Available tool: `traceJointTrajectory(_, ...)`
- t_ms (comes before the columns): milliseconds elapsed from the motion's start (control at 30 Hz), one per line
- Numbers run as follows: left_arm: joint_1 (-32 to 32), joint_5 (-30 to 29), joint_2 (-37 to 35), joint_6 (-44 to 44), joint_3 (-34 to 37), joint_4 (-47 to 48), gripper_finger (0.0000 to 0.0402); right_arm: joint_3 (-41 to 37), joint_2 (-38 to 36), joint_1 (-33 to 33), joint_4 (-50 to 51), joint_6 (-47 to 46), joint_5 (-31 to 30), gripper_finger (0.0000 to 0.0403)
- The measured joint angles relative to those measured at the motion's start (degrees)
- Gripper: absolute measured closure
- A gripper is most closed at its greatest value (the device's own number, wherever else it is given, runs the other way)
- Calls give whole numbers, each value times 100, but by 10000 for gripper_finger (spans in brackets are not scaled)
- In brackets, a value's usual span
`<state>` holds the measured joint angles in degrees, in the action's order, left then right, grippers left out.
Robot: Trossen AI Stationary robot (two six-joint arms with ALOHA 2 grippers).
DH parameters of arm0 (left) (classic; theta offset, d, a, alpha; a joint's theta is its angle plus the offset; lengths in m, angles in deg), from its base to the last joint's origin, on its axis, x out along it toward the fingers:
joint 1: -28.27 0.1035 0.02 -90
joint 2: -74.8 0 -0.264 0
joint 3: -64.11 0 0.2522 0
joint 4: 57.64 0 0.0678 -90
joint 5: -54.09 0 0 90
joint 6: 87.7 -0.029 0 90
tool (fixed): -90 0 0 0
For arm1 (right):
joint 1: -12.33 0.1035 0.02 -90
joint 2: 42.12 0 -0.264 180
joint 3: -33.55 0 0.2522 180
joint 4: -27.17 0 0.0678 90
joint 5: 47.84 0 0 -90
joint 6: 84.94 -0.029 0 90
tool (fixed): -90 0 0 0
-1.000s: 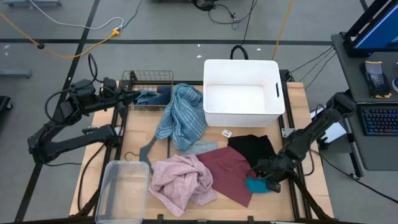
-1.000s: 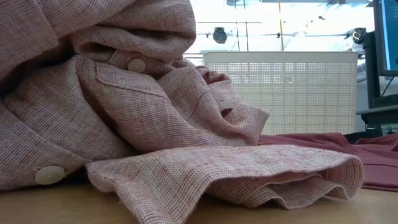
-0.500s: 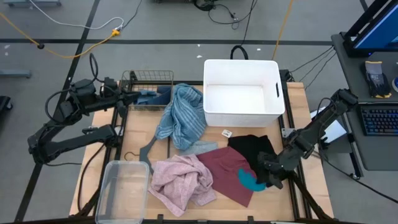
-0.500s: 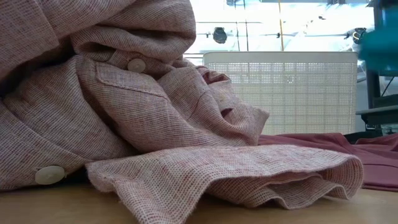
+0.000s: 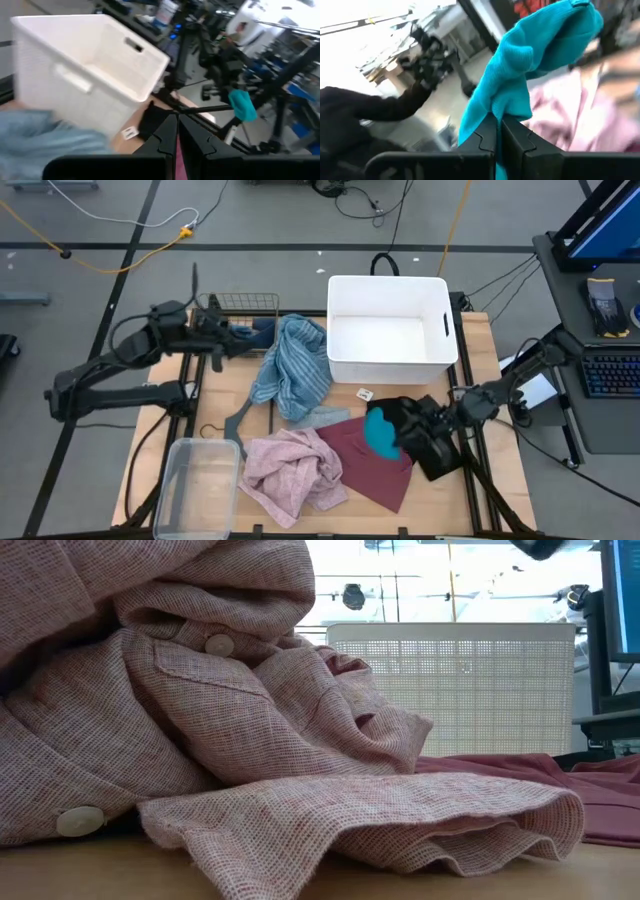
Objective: Pick & Place Cloths
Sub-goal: Put the light blue sock into the wire basket
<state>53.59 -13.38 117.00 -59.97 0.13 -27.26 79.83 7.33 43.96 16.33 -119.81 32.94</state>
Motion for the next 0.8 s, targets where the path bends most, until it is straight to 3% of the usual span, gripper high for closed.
traceJointTrajectory(333,-900,12,965,247,2,-1914,382,1356,356,-917,336,3032,-2,402)
traceJointTrajectory(633,-1345,13,1612,455,2,-3085,381,2988,1183,-1413,2320,5259,-324,399)
traceJointTrajectory(800,-1394,12,1885,661,2,-3475,353,3713,1820,-1541,3089,6472,-641,400)
